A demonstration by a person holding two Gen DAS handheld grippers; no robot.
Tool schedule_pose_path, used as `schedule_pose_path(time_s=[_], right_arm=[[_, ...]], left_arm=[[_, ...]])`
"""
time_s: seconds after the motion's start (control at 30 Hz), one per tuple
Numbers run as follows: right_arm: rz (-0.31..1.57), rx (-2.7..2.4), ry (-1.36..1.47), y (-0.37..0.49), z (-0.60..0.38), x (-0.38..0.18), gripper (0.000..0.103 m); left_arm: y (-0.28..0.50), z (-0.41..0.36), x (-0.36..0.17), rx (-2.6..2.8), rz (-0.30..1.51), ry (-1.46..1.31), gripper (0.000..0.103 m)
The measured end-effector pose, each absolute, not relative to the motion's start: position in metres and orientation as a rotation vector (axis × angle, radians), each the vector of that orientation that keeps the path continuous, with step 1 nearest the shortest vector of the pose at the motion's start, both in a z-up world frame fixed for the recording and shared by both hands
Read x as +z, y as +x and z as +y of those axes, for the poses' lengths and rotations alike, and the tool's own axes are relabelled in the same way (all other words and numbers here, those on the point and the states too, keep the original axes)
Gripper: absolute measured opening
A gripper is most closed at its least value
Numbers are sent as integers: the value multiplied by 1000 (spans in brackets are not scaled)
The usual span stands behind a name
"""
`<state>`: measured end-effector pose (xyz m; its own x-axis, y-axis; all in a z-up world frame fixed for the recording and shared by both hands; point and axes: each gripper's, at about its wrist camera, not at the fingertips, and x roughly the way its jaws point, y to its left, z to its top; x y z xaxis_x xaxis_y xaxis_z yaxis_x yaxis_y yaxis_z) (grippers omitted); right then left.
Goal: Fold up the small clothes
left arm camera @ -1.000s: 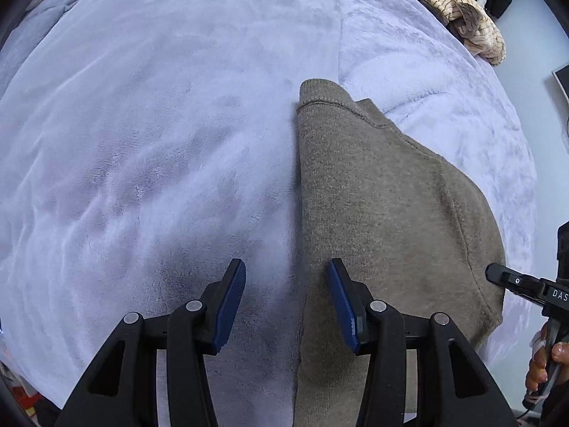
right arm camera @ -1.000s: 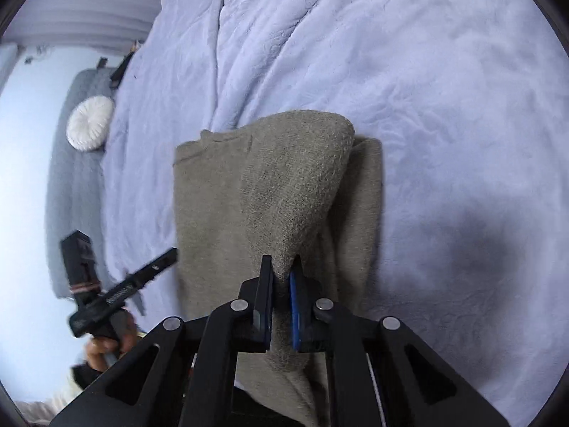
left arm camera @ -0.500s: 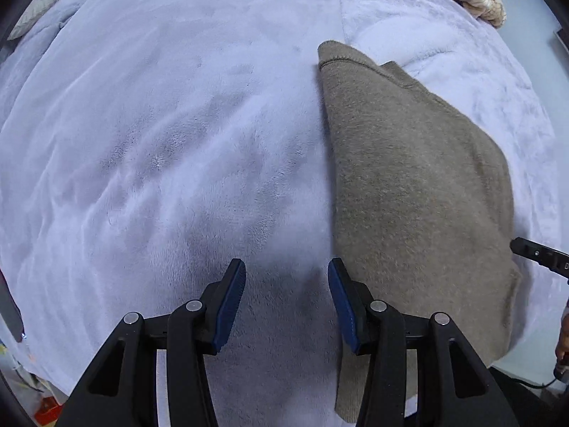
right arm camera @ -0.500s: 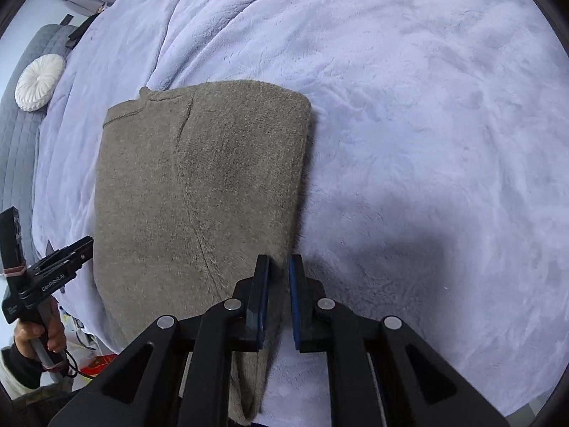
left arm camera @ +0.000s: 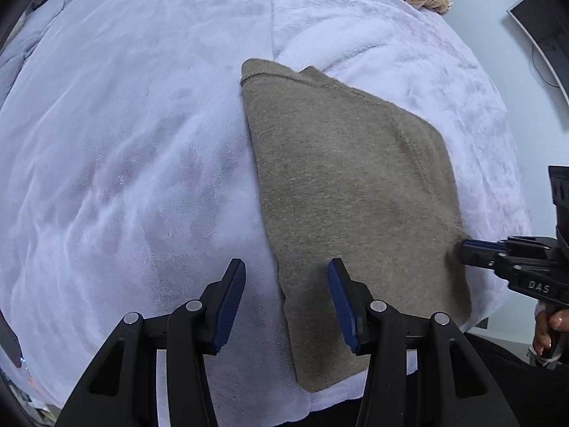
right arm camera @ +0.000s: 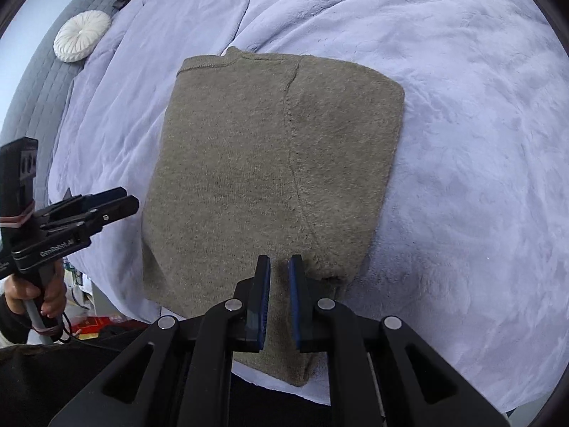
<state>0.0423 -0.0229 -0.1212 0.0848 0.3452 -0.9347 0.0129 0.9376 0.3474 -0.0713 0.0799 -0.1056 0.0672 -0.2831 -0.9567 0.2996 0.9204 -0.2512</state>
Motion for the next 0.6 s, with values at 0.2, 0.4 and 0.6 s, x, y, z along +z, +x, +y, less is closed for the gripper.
schedule_pose_path(time_s=[0.2, 0.4, 0.6], right_arm=[[1508, 240, 252, 45, -22, -133, 10], [1558, 209, 222, 44, -21, -164, 9], [1576, 216, 220, 41, -22, -166, 8]], left_arm=[[-80, 53, -130, -490, 1503, 142, 50], [-79, 56, -148, -466, 1537, 104, 65], [-79, 55, -148, -464, 1534, 106, 65]])
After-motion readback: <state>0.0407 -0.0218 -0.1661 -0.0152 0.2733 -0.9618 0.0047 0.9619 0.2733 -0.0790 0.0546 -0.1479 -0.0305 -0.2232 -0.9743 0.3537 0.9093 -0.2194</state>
